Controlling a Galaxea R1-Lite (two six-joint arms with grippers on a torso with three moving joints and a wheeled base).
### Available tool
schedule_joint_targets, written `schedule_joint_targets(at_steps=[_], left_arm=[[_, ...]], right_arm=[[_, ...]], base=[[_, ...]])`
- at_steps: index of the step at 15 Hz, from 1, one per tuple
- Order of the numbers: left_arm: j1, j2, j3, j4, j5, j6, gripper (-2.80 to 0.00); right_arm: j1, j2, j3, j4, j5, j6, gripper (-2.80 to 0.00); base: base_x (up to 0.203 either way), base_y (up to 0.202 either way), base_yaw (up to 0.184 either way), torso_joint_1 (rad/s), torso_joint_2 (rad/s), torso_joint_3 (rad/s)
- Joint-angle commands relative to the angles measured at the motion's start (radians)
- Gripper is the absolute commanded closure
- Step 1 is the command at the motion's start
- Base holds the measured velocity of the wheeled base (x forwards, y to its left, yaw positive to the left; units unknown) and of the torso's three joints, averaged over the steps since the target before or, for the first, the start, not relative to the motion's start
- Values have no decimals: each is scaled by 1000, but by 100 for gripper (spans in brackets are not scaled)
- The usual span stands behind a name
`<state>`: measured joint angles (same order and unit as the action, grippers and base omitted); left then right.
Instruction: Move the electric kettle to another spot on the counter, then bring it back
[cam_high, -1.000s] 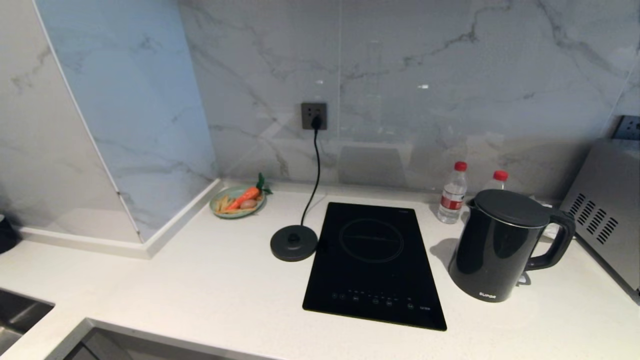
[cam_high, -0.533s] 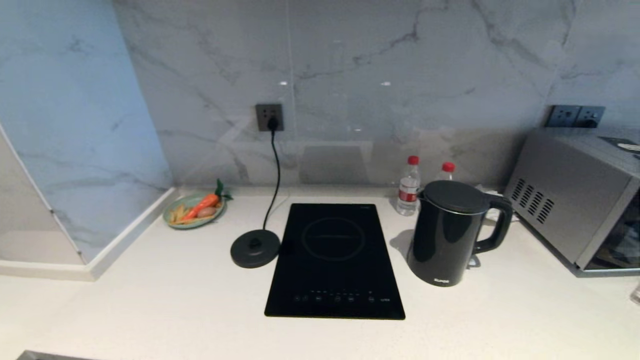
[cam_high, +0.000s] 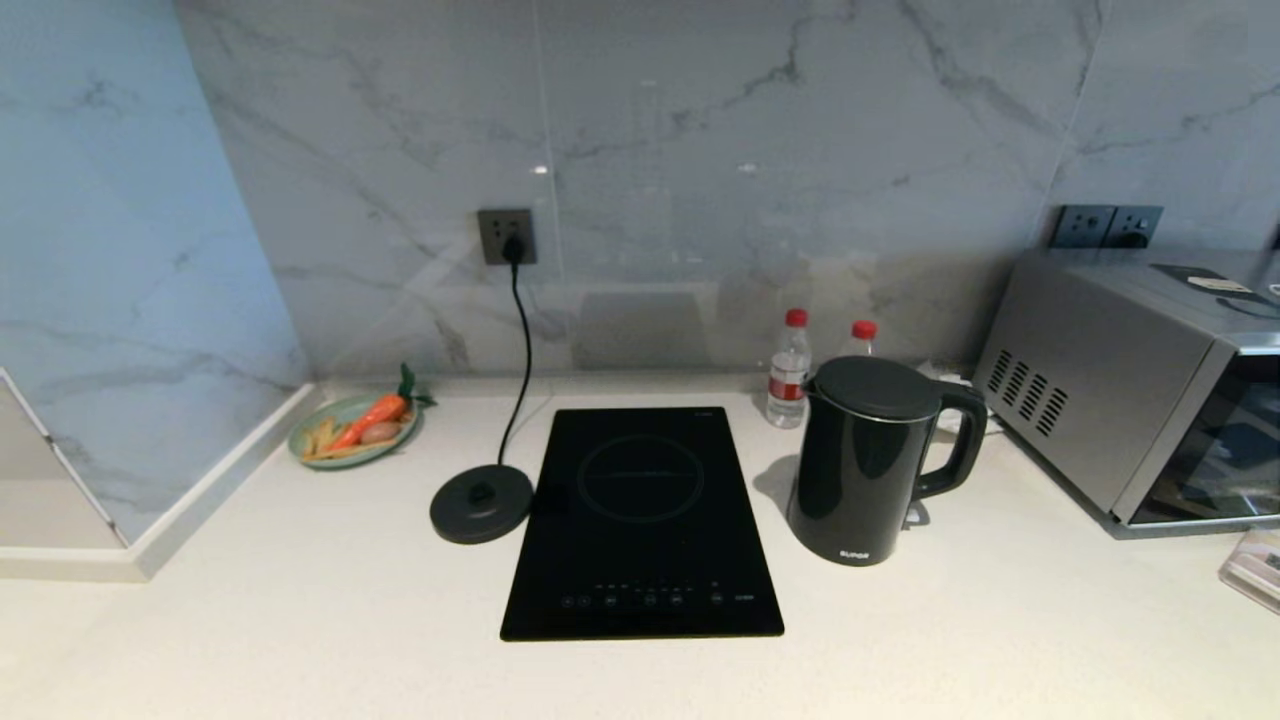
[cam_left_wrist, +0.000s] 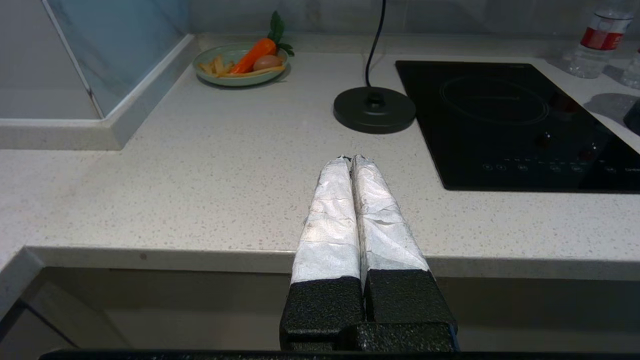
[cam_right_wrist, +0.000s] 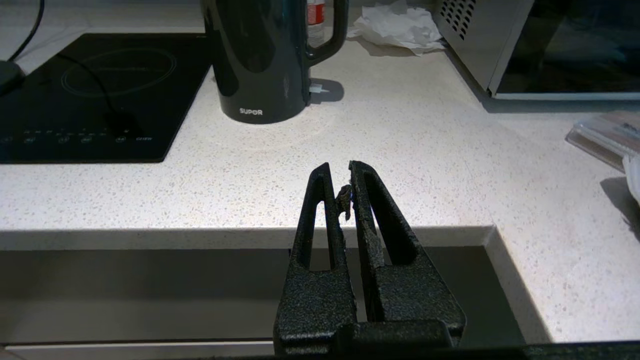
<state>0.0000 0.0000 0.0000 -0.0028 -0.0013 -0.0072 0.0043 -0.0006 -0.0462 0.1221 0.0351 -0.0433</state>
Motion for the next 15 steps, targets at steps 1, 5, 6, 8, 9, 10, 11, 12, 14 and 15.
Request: schedule_joint_targets(at_steps=[1,5,6,8,9,10,11,12,14,15], left_arm=[[0,-2,3,0,0,0,0],[0,-2,3,0,0,0,0],[0,-2,3,0,0,0,0],[0,-2,3,0,0,0,0],[0,-2,3,0,0,0,0],[0,-2,3,0,0,0,0],[0,-2,3,0,0,0,0],[0,-2,3,0,0,3,0],[0,-2,3,0,0,3,0],[0,-2,3,0,0,3,0]], right_arm=[[0,1,0,1,-12,16,0],[0,1,0,1,-14,19,0],[0,1,0,1,-14,19,0],[0,1,0,1,-14,19,0],[0,1,0,1,-14,19,0],[0,1,0,1,-14,19,0],[0,1,0,1,-14,19,0],[0,1,0,1,-14,19,0],[0,1,0,1,-14,19,0],[0,1,0,1,-14,19,0]], base=[[0,0,0,-126,305,177],[0,0,0,-127,329,192],[0,0,0,-128,325,210],[0,0,0,-127,337,204],[0,0,0,-124,330,207],[0,0,0,-141,352,213],[0,0,0,-143,345,231],[0,0,0,-119,348,208],[0,0,0,-134,369,234],[0,0,0,-129,369,232]])
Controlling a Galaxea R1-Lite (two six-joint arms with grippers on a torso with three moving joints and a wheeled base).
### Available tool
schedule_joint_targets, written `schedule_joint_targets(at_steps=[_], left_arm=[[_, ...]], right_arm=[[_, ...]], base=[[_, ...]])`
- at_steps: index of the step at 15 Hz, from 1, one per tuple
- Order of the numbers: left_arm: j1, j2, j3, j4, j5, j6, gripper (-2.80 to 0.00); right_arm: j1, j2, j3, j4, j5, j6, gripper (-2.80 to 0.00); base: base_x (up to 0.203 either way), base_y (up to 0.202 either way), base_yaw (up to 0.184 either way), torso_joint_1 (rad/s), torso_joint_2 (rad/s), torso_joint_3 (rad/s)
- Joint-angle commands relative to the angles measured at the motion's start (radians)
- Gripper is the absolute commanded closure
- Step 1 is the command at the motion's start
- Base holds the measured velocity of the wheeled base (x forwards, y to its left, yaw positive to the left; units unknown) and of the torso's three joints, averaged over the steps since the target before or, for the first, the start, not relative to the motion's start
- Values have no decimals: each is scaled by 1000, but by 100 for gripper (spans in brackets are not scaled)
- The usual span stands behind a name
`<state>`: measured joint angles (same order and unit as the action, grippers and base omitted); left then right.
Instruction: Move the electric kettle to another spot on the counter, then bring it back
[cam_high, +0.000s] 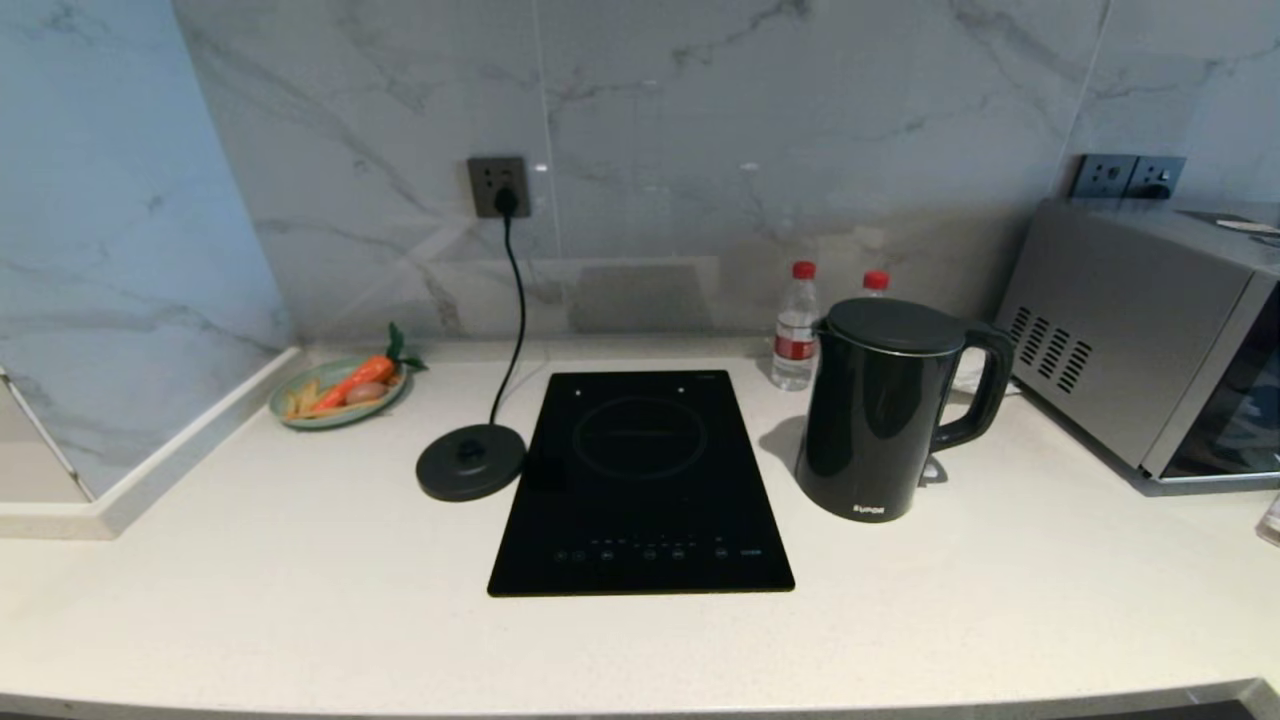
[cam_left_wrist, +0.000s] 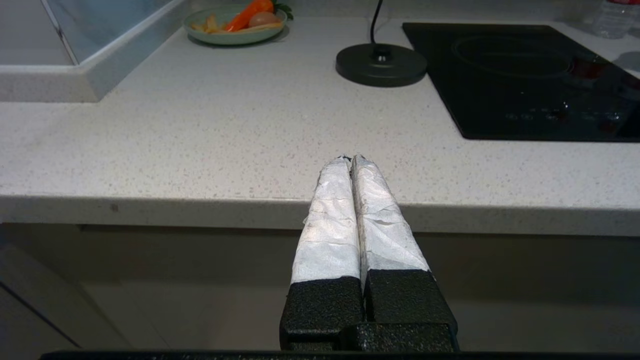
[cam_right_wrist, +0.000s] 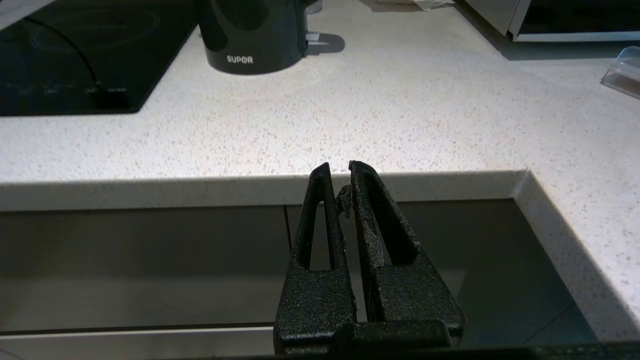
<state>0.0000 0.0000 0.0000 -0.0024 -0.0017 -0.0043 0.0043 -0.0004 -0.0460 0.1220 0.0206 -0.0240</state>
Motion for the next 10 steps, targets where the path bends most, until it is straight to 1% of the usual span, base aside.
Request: schedule_joint_targets(at_steps=[1,5,10], left_arm=[[0,-2,3,-1,0,0,0],[0,-2,3,-1,0,0,0],[0,-2,3,-1,0,0,0]], right_arm=[[0,1,0,1,1,-1,0],[0,2,0,1,1,-1,0],[0,2,0,1,1,-1,0]], base=[[0,0,0,-168,488,324],[0,0,0,-183,546,358],[0,0,0,-149,526,376]])
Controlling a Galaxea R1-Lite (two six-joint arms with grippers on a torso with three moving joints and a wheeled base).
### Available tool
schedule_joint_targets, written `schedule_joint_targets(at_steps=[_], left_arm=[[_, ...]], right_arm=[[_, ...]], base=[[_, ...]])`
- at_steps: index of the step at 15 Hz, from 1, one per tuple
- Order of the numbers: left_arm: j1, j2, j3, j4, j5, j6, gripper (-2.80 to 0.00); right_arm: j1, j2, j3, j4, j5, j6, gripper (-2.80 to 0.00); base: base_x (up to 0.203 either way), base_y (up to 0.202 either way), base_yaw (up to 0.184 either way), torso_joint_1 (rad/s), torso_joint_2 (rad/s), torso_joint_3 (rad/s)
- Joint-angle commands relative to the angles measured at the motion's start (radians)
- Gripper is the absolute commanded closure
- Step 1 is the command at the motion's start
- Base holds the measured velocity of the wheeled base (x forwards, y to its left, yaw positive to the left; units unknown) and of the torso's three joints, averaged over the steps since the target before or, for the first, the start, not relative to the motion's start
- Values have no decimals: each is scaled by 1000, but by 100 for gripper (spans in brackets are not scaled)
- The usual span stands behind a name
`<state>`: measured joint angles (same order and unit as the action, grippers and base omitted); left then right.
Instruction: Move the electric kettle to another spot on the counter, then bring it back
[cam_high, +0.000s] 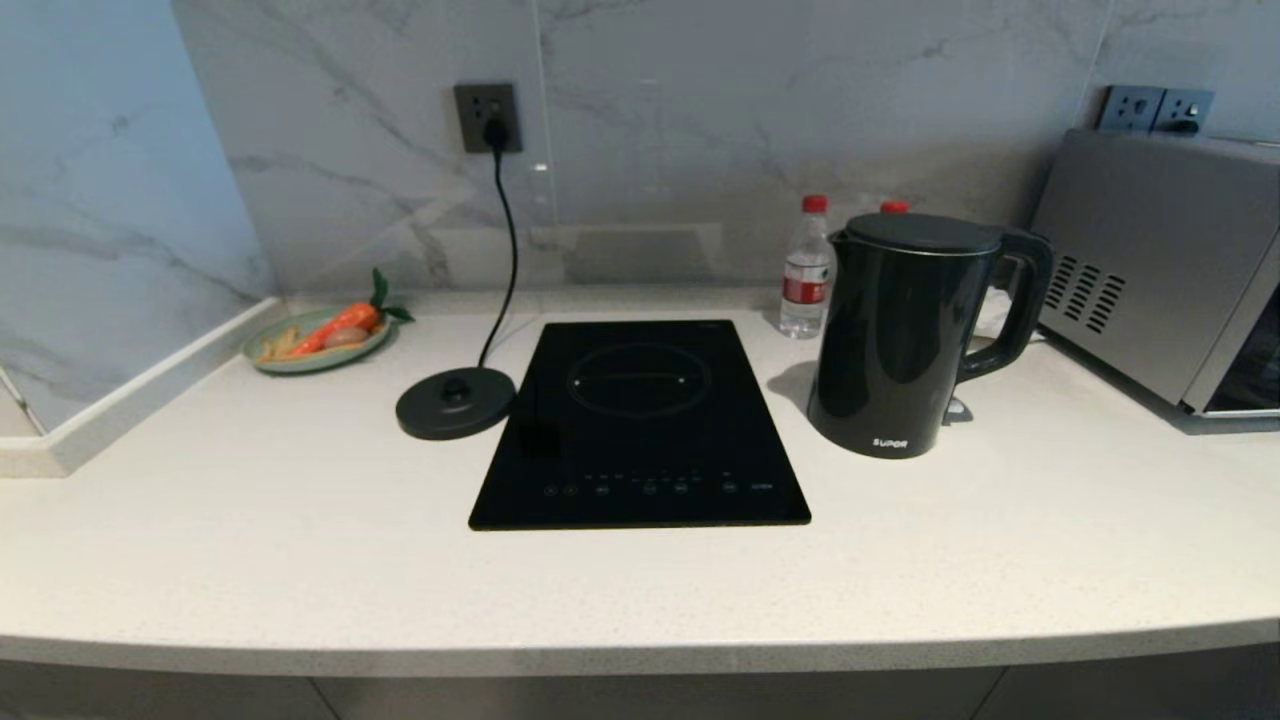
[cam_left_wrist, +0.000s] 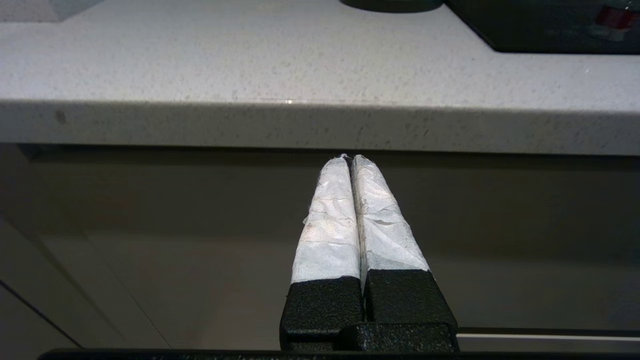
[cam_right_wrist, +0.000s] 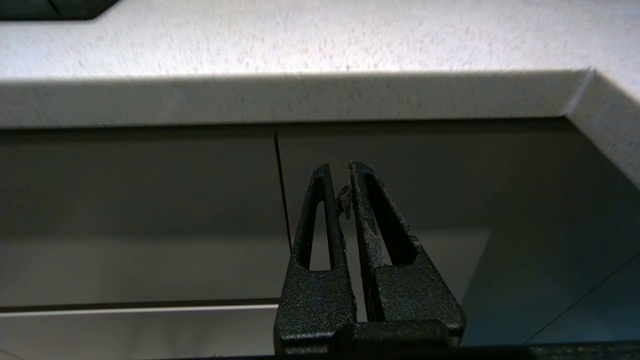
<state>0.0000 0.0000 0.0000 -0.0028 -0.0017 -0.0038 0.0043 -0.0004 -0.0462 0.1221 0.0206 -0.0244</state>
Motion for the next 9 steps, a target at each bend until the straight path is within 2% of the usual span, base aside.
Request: schedule_joint_targets(at_steps=[1,4,7,9], left_arm=[[0,-2,3,0,0,-1,0],[0,6,3,0,0,-1,0],[6,184,3,-1,0,0,0],[6,231,3,-1,0,0,0]], right_arm=[[0,1,0,1,1,0,0],[0,2,0,1,1,1,0],[0,1,0,1,-1,3,0],[0,0,0,1,-1,3,0]], base=[[0,0,0,-119,495,375],[0,0,0,-104,490,386],[0,0,0,-70,471,396],[0,0,0,-34,452,408]])
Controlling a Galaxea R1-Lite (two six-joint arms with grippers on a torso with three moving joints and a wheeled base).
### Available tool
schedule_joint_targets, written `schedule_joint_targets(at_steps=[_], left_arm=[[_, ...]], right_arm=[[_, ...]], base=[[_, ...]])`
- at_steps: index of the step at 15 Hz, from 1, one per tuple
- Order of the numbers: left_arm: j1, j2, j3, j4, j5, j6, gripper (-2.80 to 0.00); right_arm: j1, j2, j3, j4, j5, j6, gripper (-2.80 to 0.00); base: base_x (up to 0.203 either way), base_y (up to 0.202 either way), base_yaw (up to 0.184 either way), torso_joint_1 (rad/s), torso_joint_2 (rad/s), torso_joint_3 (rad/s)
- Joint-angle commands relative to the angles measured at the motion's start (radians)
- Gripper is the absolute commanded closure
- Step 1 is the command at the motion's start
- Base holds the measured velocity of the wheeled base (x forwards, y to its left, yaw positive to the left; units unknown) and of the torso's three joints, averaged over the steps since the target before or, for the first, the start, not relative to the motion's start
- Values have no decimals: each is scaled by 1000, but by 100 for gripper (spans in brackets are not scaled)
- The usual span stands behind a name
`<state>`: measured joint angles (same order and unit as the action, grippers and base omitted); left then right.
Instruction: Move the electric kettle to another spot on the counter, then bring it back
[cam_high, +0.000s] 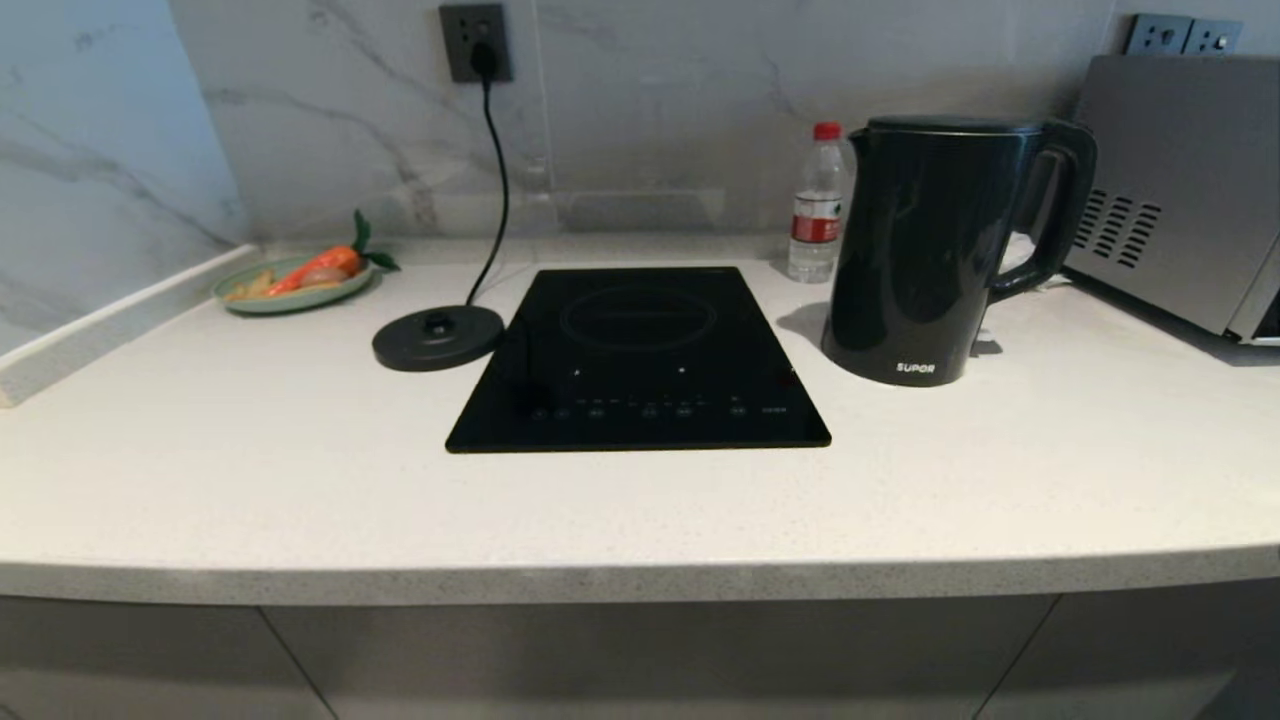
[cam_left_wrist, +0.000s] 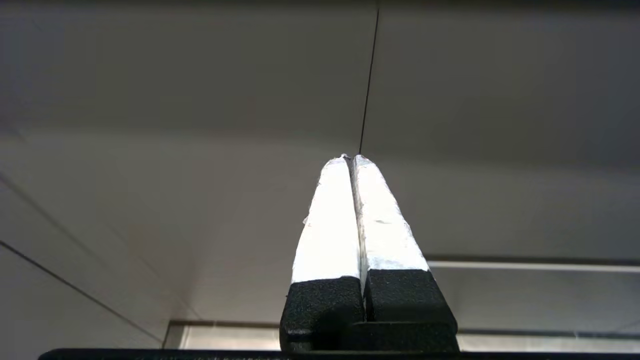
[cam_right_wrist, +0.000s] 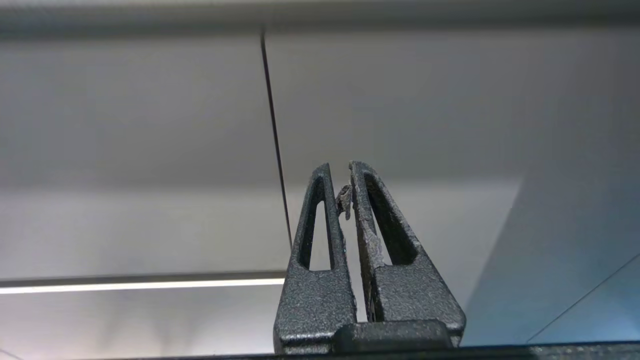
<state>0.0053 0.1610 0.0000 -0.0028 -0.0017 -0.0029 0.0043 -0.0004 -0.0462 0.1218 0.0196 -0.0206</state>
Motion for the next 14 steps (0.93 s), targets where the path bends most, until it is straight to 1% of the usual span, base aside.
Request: schedule_joint_targets(at_steps=[1,2,4,5,9,14], left_arm=[[0,44,3,-1,0,0,0],[-1,-16,3,-1,0,0,0],[-3,-145,3,-2,0,1,0],[-4,-162,3,-2,0,1,0],[-4,-163,3,-2,0,1,0],[-4,-163,3,-2,0,1,0]], right_arm=[[0,0,0,1,0,-1,0],[0,0,0,1,0,-1,0],[0,0,0,1,0,-1,0],[0,0,0,1,0,-1,0],[0,0,0,1,0,-1,0],[0,0,0,1,0,-4,0]], base=[[0,0,0,-38,442,425],[0,0,0,-7,265,232],[0,0,0,0,0,0],[0,0,0,0,0,0],[0,0,0,-9,92,90],[0,0,0,0,0,0]])
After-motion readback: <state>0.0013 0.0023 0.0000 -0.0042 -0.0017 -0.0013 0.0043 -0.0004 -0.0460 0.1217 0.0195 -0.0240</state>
